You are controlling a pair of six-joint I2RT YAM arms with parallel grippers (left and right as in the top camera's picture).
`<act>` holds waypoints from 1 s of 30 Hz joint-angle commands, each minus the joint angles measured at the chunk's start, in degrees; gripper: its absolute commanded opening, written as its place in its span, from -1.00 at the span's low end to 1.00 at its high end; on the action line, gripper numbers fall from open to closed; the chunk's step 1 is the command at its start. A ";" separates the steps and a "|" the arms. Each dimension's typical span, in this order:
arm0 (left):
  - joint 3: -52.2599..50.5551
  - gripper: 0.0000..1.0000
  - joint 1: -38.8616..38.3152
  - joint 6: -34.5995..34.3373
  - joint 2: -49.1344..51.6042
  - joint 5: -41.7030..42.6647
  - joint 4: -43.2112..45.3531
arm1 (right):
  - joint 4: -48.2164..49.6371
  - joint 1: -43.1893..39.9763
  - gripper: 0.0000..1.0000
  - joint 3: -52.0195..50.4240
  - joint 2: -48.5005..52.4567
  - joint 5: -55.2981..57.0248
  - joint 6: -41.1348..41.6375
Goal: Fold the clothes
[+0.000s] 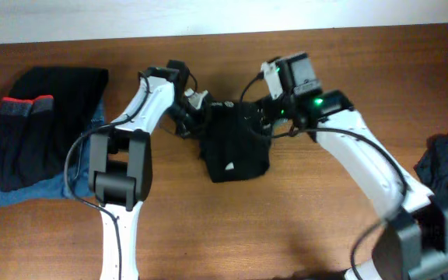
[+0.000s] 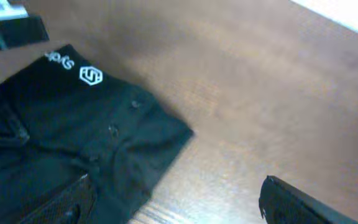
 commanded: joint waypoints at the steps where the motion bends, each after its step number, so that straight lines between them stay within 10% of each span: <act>1: 3.30 -0.99 2.45 1.20 -5.73 -9.01 -1.62 | -2.56 -0.42 0.82 3.52 -2.64 0.72 -0.44; 21: 5.11 -0.99 16.26 6.80 -23.52 -42.80 -4.28 | -10.05 -0.42 0.82 6.36 -7.50 4.13 -0.42; 30: 12.98 -0.99 21.29 11.10 -24.76 -45.05 -5.27 | -10.51 -0.42 0.82 6.36 -7.50 4.11 -0.42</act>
